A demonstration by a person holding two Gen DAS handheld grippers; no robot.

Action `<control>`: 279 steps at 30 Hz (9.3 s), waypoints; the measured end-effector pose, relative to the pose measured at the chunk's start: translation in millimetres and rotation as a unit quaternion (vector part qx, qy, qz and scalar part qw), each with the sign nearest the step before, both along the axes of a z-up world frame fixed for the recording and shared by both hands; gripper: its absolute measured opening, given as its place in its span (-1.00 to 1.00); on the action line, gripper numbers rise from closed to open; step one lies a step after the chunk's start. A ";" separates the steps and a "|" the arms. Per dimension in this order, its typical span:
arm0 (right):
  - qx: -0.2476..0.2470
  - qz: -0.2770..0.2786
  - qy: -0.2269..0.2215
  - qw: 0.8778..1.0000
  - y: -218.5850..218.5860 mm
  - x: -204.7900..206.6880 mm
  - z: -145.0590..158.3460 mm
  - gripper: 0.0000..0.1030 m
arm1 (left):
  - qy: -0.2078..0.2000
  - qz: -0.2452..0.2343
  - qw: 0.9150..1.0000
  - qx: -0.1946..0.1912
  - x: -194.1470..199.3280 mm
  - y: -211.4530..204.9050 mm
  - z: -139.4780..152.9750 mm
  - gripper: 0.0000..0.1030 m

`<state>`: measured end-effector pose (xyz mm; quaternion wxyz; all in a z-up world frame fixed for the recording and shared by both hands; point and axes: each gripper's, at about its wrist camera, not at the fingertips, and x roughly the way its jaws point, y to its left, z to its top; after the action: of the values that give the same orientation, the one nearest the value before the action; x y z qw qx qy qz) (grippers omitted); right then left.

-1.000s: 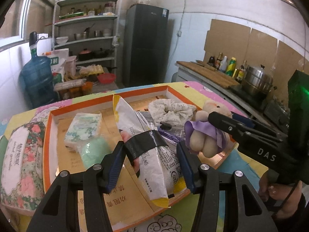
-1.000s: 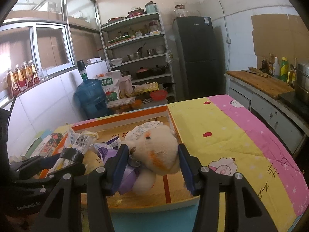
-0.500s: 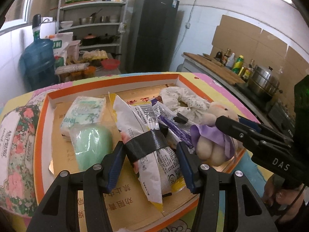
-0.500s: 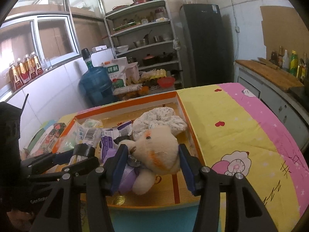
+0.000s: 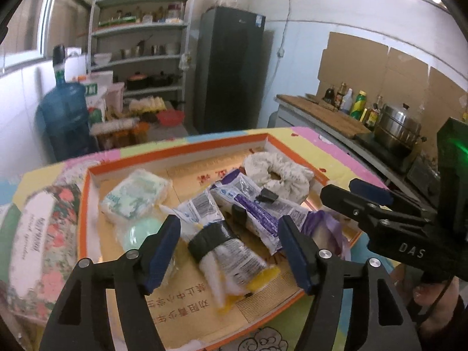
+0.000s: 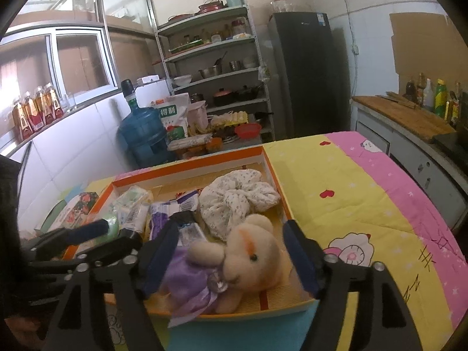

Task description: Organize soft objects

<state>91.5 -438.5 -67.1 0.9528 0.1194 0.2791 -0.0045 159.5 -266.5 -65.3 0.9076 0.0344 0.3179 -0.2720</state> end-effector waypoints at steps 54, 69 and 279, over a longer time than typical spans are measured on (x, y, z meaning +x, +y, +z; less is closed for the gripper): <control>-0.041 0.179 -0.076 0.980 252.9 -32.1 82.2 0.47 | -0.108 0.219 0.969 -0.027 -104.1 273.0 70.6 0.38; -0.052 0.280 -0.006 0.958 339.0 -23.3 38.3 0.47 | -0.060 0.277 0.958 -0.040 -116.0 357.2 24.2 0.38; 0.064 -0.013 -0.055 0.996 9.9 26.8 22.6 -0.06 | -0.067 0.085 0.994 -0.029 9.4 33.9 31.6 0.17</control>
<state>118.4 -428.6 -44.5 0.9570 0.1841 0.2241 0.0074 168.9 -232.6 -33.7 0.9474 -0.0007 0.2498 -0.2001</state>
